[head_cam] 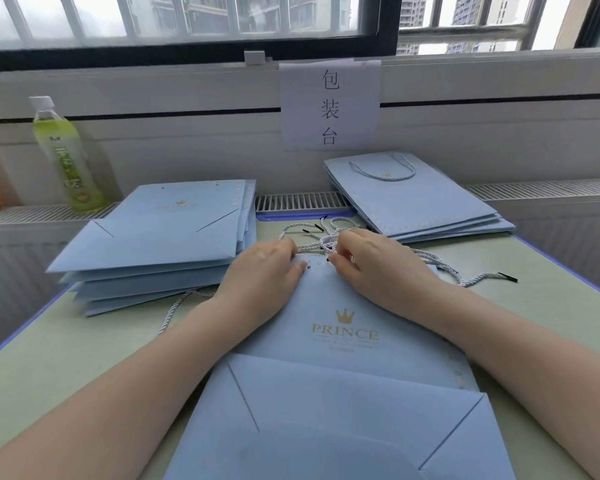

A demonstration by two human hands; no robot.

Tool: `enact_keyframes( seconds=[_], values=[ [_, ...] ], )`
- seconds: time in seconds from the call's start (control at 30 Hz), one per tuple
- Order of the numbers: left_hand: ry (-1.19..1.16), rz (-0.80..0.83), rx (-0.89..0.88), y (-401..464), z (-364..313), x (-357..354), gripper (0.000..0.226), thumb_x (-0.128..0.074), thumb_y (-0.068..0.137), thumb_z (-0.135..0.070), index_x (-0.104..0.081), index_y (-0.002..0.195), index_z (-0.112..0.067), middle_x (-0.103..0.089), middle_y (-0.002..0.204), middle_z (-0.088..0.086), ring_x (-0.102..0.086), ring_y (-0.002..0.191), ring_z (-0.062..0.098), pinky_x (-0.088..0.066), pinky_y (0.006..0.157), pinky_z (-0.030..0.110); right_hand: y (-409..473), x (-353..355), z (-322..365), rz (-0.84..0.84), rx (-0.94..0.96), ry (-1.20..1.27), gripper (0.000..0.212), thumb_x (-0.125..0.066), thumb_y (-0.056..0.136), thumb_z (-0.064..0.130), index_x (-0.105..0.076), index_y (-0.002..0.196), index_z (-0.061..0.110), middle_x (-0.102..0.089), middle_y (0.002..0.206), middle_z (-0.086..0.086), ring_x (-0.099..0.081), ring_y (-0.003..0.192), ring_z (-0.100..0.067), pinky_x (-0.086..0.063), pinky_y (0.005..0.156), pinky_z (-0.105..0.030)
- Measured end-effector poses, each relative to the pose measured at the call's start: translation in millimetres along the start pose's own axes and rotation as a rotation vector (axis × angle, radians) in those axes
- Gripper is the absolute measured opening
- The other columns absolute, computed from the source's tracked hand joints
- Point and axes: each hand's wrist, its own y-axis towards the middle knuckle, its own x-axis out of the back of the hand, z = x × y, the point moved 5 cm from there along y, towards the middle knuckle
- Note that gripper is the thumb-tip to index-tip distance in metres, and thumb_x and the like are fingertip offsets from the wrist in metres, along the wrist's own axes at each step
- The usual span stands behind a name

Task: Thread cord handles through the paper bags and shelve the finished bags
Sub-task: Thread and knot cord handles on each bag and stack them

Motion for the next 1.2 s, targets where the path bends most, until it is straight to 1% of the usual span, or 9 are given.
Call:
enact_keyframes(
  seconds=[0.1,0.2,0.37,0.47,0.63,0.77,0.9,1.07,1.2],
  values=[
    [-0.158,-0.065,0.020,2.9,2.9,0.0,0.023,-0.048,0.097,-0.023,-0.060,0.111,-0.009,-0.058,0.109,0.008,-0.047,0.110,0.024,-0.032,0.089,0.027,0.1,-0.5,1.9,0.005,0.010,-0.009,0.019,-0.038,0.098,0.033,-0.038,0.086,0.019,-0.050,0.095,0.002,-0.038,0.081,-0.015,-0.032,0.064,-0.032],
    [-0.305,-0.190,0.021,2.7,1.0,9.7,0.017,-0.052,0.094,-0.013,-0.066,0.098,-0.005,-0.059,0.096,0.006,-0.053,0.098,0.023,-0.031,0.079,0.021,0.4,-0.6,2.6,-0.030,0.037,0.060,0.019,-0.041,0.098,0.029,-0.037,0.084,0.017,-0.047,0.088,0.000,-0.040,0.078,-0.018,-0.039,0.067,-0.037],
    [-0.426,-0.204,0.054,1.1,-4.2,12.7,0.021,-0.054,0.094,-0.019,-0.068,0.094,-0.003,-0.063,0.096,0.011,-0.055,0.092,0.022,-0.040,0.084,0.031,0.7,7.4,1.1,-0.193,0.150,0.108,0.021,-0.046,0.093,0.026,-0.047,0.080,0.011,-0.049,0.081,-0.003,-0.044,0.072,-0.023,-0.044,0.065,-0.042],
    [-0.492,-0.202,0.041,0.5,-7.2,11.4,0.021,-0.052,0.095,-0.019,-0.065,0.088,-0.004,-0.061,0.085,0.004,-0.053,0.082,0.017,-0.039,0.073,0.026,0.2,17.0,9.4,-0.239,0.256,0.141,0.025,-0.042,0.089,0.032,-0.050,0.077,0.013,-0.050,0.082,-0.001,-0.046,0.074,-0.022,-0.044,0.066,-0.041],
    [-0.647,-0.165,0.022,0.0,-13.3,8.7,0.034,-0.048,0.097,-0.013,-0.052,0.063,-0.015,-0.044,0.057,-0.009,-0.040,0.055,0.003,-0.031,0.054,0.015,-5.8,9.1,31.1,-0.164,0.372,0.140,0.021,-0.040,0.088,0.029,-0.041,0.071,0.016,-0.046,0.082,-0.003,-0.044,0.073,-0.022,-0.043,0.063,-0.042],
    [-0.677,-0.137,0.040,1.1,-11.9,5.4,0.040,-0.045,0.098,-0.013,-0.050,0.059,-0.016,-0.047,0.055,-0.011,-0.042,0.053,0.001,-0.032,0.057,0.019,-4.3,2.1,30.0,-0.117,0.275,0.235,0.023,-0.044,0.086,0.026,-0.037,0.066,0.017,-0.044,0.082,0.000,-0.045,0.071,-0.021,-0.043,0.063,-0.040],
    [-0.575,-0.060,0.020,0.1,-13.0,-1.2,0.037,-0.047,0.097,-0.014,-0.053,0.060,-0.015,-0.044,0.055,-0.005,-0.038,0.054,0.006,-0.030,0.057,0.026,-0.4,-3.9,18.9,-0.039,0.131,0.353,0.040,-0.050,0.091,0.018,-0.033,0.055,0.018,-0.042,0.079,0.003,-0.044,0.071,-0.020,-0.036,0.067,-0.033],
    [-0.859,0.017,0.168,0.4,-6.1,-1.1,0.049,-0.041,0.101,-0.025,-0.065,0.059,-0.017,-0.060,0.054,-0.009,-0.053,0.059,0.011,-0.042,0.068,0.030,-1.2,-6.9,19.8,-0.039,0.117,0.393,0.046,-0.051,0.091,0.021,-0.032,0.050,0.023,-0.043,0.074,0.006,-0.045,0.070,-0.019,-0.035,0.067,-0.033],
    [-0.887,0.046,0.159,-0.6,-9.0,-0.3,0.053,-0.038,0.102,-0.027,-0.064,0.058,-0.015,-0.059,0.055,-0.005,-0.051,0.055,0.009,-0.043,0.064,0.027,-2.2,-6.1,18.4,-0.079,0.133,0.444,0.039,-0.057,0.088,0.012,-0.042,0.053,0.008,-0.045,0.074,0.003,-0.042,0.067,-0.016,-0.033,0.063,-0.028]
  ],
)
